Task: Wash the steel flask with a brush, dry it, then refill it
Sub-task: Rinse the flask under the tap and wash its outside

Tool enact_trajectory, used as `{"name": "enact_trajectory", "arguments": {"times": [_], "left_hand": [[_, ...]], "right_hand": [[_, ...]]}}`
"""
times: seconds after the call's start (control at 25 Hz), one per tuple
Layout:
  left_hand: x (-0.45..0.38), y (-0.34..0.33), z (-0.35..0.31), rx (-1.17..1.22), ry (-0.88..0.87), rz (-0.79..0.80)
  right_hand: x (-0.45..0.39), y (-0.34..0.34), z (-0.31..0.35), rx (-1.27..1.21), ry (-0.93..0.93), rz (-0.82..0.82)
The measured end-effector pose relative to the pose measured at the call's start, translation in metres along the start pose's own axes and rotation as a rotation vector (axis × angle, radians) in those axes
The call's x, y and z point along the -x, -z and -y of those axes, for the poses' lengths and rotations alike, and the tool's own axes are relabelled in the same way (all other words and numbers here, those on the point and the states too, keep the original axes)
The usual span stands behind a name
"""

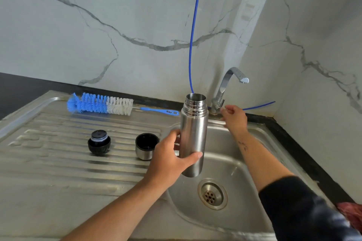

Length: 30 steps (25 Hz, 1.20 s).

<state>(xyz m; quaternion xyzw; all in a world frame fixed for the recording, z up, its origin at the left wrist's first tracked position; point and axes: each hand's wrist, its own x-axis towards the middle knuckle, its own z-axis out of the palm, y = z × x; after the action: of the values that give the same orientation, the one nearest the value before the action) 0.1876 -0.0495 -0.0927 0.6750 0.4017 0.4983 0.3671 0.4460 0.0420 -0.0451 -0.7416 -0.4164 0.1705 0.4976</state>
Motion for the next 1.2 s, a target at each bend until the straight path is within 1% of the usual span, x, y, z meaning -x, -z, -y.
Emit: {"name": "enact_trajectory", "arguments": {"times": [0.16,0.36,0.52,0.8,0.88,0.92,1.04,1.08,1.16,1.2], "left_hand": [[-0.002,0.000,0.003,-0.036,-0.031,-0.011],[-0.003,-0.002,0.008,-0.055,-0.027,-0.018],[-0.004,-0.002,0.010,-0.072,-0.024,-0.021],[-0.004,-0.002,0.012,-0.100,-0.025,-0.013],[-0.005,-0.001,0.012,-0.097,-0.024,-0.011],[-0.005,-0.001,0.012,-0.097,-0.024,-0.010],[-0.005,-0.001,0.012,-0.093,-0.020,-0.014],[-0.005,-0.001,0.012,-0.094,-0.018,-0.018],[-0.005,-0.001,0.012,-0.091,-0.014,-0.026],[-0.005,-0.001,0.012,-0.095,-0.012,-0.023]], "right_hand": [[-0.041,-0.014,0.000,0.159,0.108,-0.080],[-0.054,-0.026,0.000,0.308,0.186,-0.191],[-0.050,-0.029,0.001,0.486,0.354,-0.075],[-0.057,-0.030,0.005,0.745,0.503,0.073],[-0.058,-0.028,0.005,0.764,0.528,0.087],[-0.059,-0.026,0.002,0.723,0.531,0.098],[-0.049,-0.011,-0.005,0.505,0.438,0.129],[-0.045,-0.007,-0.010,0.441,0.378,0.092],[-0.029,0.002,-0.025,0.372,0.214,-0.039],[-0.017,0.004,-0.034,0.329,0.104,-0.083]]}}
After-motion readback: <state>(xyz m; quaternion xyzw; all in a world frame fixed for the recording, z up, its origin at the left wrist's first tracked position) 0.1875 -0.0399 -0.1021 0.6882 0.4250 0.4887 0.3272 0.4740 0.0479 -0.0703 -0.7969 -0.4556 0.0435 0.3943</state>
